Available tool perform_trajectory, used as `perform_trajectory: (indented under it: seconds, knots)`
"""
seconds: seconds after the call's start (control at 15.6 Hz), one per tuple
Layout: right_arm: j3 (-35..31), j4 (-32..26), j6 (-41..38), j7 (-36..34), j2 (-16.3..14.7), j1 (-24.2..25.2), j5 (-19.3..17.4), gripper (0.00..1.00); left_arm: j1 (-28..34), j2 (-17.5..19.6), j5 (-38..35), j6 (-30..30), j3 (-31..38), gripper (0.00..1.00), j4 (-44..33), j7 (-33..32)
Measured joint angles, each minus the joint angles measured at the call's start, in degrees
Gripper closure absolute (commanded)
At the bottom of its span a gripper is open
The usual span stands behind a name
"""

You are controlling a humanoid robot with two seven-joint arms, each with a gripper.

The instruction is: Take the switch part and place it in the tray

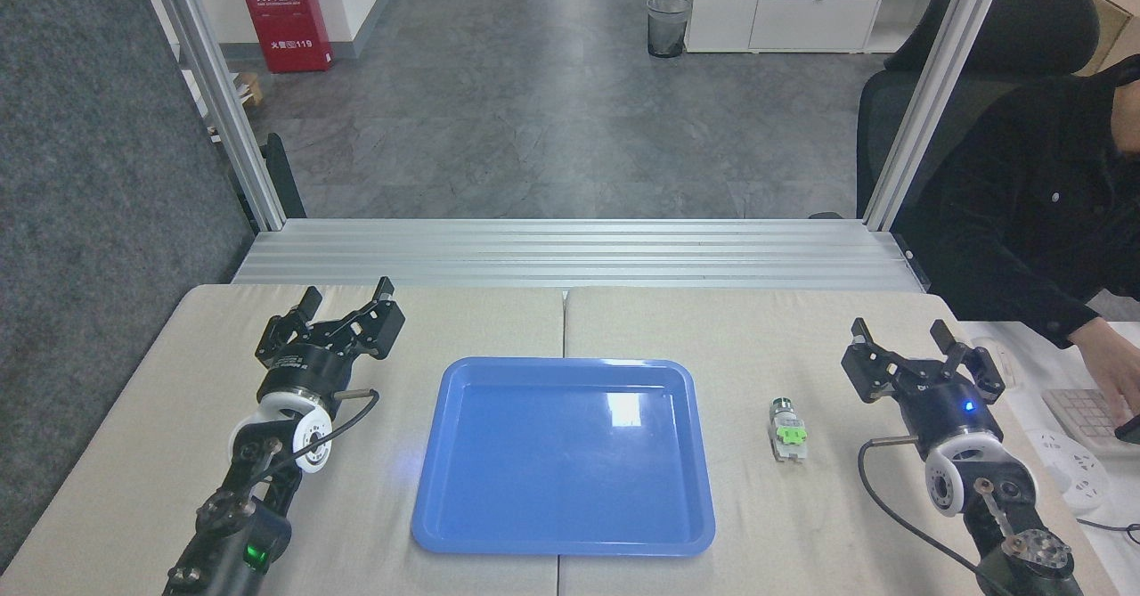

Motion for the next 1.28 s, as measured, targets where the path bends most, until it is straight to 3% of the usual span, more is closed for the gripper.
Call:
perform_trajectory:
  seconds: [1.28]
  knots:
    - [0.03, -0.06, -0.01, 0.0, -0.4, -0.38, 0.0, 0.0, 0.0, 0.0, 0.0, 0.0, -0.01, 0.0, 0.0, 0.0]
